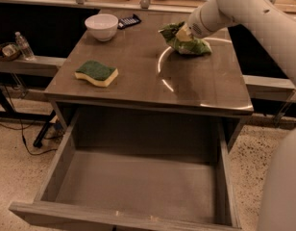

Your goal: Place green jalapeno chip bag into top drawer

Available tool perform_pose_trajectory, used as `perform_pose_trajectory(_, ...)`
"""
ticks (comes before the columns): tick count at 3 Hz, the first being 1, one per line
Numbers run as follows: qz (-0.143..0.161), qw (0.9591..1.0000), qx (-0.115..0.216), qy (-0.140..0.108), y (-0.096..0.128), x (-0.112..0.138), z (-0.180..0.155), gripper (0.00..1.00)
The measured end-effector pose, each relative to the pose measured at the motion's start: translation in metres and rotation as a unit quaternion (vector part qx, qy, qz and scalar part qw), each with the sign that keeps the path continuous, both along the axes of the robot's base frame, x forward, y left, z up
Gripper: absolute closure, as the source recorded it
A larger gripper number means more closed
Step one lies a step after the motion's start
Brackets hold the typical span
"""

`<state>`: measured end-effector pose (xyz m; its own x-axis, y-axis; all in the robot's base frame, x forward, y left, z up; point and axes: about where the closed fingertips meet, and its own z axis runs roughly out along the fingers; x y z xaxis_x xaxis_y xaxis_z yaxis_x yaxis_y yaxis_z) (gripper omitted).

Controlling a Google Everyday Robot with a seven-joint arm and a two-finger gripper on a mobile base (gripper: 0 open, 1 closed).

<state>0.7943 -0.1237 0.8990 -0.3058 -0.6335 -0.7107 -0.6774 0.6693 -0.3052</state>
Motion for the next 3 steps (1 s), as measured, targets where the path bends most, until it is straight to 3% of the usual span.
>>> perform_pose_trajectory(1,0.085,0.9954,0.036,0.024,0.024,-0.067,0.002,1.0)
perform_pose_trajectory(2,0.159,0.9831,0.082,0.04,0.041,-0.129,0.012,1.0)
perform_pose_trajectory(3,0.179,0.9771,0.108,0.041,0.025,-0.174,0.025,1.0)
